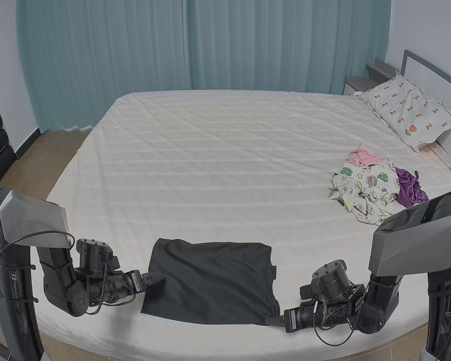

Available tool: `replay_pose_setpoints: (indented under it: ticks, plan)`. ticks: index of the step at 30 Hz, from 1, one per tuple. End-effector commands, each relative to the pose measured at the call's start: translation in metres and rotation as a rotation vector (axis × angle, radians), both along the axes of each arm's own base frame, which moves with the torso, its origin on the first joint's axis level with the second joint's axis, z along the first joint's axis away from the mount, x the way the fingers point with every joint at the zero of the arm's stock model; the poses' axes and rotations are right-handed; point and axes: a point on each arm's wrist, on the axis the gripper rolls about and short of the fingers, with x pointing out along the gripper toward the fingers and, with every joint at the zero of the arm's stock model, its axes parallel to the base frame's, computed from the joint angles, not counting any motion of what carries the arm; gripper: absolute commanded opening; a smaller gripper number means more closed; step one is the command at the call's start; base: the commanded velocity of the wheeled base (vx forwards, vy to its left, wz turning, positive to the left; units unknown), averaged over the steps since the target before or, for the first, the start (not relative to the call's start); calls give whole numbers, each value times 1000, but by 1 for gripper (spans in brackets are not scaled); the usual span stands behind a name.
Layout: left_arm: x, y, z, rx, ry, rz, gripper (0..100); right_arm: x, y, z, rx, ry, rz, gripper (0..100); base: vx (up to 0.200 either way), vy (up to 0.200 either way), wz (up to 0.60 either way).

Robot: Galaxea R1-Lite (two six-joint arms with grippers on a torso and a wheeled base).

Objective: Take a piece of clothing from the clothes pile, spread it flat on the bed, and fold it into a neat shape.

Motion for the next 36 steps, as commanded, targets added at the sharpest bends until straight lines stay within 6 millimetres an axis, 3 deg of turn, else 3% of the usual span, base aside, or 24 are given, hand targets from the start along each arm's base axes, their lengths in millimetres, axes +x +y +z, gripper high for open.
replay_pose_setpoints:
  ticks: [1,4,21,22,36]
  plan:
    - [-11,2,-1,17,27,-30,100,0,-1,0,0,3,-3,100,0,0,0]
    - [-25,1,-7,91,42,-117,100,-1,0,0,3,7,-4,100,0,0,0]
    - [-37,-26,-18,203,70,-172,100,0,0,0,12,2,-7,100,0,0,0]
    - [-39,-26,-19,213,75,-170,0,0,0,0,12,2,-5,100,0,0,0]
    - [-56,-21,-11,259,93,-209,0,0,0,-2,10,6,-3,100,0,0,0]
